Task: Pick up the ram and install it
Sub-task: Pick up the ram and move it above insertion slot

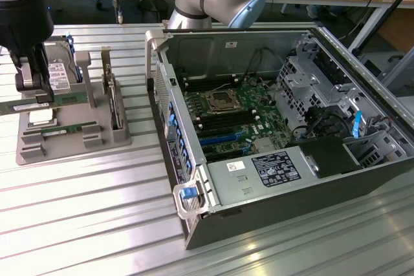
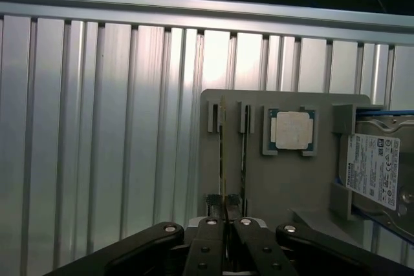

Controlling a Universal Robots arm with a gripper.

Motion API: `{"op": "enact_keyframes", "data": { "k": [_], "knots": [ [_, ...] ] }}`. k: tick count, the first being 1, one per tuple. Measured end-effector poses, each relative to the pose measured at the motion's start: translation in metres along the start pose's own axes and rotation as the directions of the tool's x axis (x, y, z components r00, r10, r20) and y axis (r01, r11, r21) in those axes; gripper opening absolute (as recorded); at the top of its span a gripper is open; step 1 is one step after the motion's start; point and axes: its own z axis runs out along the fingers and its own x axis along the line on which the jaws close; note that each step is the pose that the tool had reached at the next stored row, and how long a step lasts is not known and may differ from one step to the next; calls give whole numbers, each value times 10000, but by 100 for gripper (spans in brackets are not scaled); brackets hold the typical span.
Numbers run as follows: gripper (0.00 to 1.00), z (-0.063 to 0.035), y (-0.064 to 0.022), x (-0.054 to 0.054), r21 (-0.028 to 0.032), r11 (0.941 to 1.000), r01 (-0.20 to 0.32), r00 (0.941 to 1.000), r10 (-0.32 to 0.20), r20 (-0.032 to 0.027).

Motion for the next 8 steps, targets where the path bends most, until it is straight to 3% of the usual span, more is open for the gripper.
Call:
{"op": "enact_keyframes", "data": {
  "k": [8],
  "knots": [
    [12, -64, 3, -1, 0, 10000, 0, 10000, 0, 0]
  ]
}}
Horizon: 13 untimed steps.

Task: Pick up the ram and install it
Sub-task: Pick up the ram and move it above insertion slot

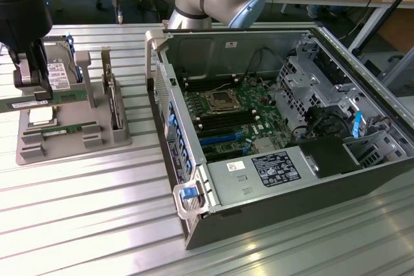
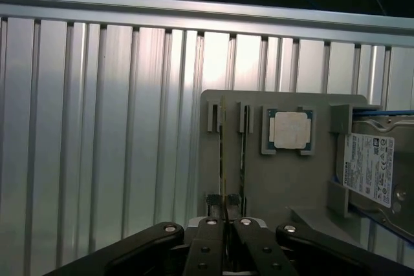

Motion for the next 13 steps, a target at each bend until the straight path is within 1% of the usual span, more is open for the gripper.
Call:
{"op": "enact_keyframes", "data": {
  "k": [5, 9, 13],
  "knots": [
    [12, -58, 3, -1, 0, 10000, 0, 10000, 0, 0],
    [12, -78, 4, -2, 0, 10000, 0, 10000, 0, 0],
    [12, -125, 5, -3, 0, 10000, 0, 10000, 0, 0]
  ]
}}
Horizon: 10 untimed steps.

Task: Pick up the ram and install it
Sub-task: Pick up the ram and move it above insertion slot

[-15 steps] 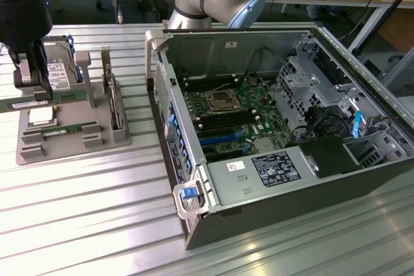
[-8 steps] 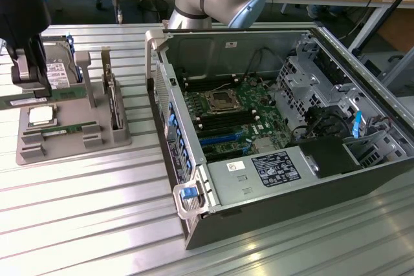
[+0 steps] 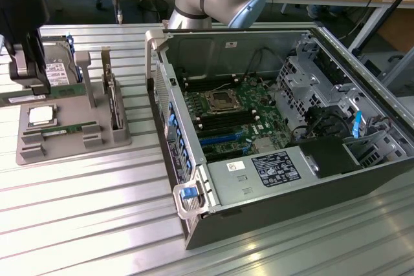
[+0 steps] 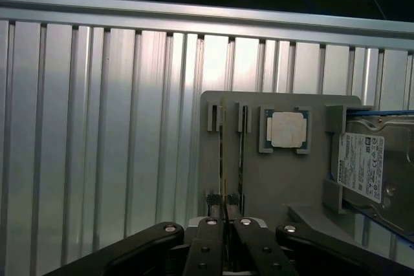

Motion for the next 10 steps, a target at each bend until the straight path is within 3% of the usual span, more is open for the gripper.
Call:
{"op": "enact_keyframes", "data": {
  "k": [10],
  "knots": [
    [12, -132, 6, -3, -1, 10000, 0, 10000, 0, -1]
  ]
}}
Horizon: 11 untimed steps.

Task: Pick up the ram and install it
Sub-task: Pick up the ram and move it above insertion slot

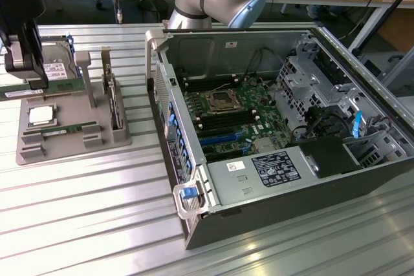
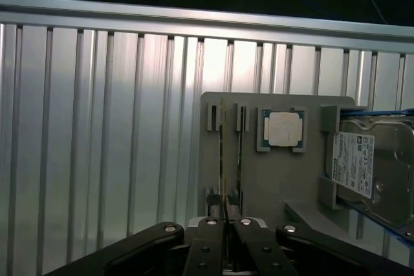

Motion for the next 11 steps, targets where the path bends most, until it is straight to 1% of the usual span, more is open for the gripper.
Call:
{"op": "enact_keyframes", "data": {
  "k": [11],
  "knots": [
    [12, -142, 6, -4, 0, 10000, 0, 10000, 0, 0]
  ]
}}
